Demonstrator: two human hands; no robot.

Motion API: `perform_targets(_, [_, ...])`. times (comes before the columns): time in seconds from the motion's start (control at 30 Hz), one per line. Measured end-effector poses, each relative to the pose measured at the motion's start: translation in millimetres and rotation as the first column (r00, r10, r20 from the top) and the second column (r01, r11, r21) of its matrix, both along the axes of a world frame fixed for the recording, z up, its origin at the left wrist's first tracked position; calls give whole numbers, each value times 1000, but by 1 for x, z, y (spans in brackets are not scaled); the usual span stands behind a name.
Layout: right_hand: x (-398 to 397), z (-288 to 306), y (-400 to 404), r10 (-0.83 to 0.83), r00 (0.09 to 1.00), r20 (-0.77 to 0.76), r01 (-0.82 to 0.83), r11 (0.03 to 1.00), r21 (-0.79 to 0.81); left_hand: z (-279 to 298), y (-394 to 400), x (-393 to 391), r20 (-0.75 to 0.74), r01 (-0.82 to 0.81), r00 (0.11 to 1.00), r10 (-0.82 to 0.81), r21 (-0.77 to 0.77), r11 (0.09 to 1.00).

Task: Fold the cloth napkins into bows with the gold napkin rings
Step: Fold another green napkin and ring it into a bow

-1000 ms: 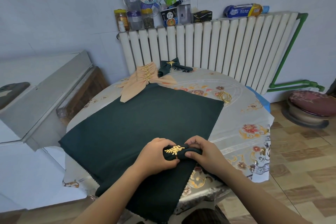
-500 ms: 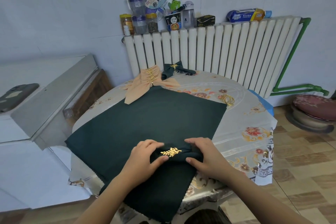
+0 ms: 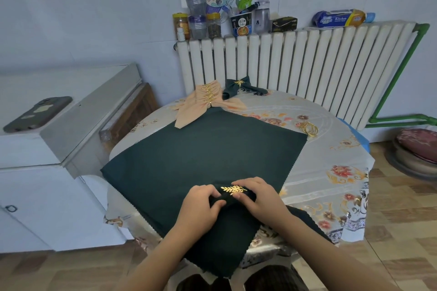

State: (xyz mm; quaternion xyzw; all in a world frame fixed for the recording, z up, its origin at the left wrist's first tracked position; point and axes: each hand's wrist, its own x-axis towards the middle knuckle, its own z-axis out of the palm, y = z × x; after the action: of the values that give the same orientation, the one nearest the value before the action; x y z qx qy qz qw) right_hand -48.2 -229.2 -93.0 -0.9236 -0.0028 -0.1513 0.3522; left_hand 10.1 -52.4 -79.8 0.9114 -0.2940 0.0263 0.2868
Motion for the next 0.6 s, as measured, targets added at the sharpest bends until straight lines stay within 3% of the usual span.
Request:
perform_targets(0.23, [4,-3,10,-110,993,-35,112,992,57,1,1,-14,44,19,999,-23,97,995])
perform_targets(0.33, [-2,-5,10,-79,997,-9,79,996,35,-1,3,-13,9,40,999,-40,8,999])
perform_targets(0.47, [-15,-5,8,-41,999,-22,42,999,23,-8,0,-6,69,-62,995,74,-170,983])
perform_targets(0.6, [-28,-5,7,-323,946,11,320,943,90,-1,-10,5,-45,156,986,-162,-127,980])
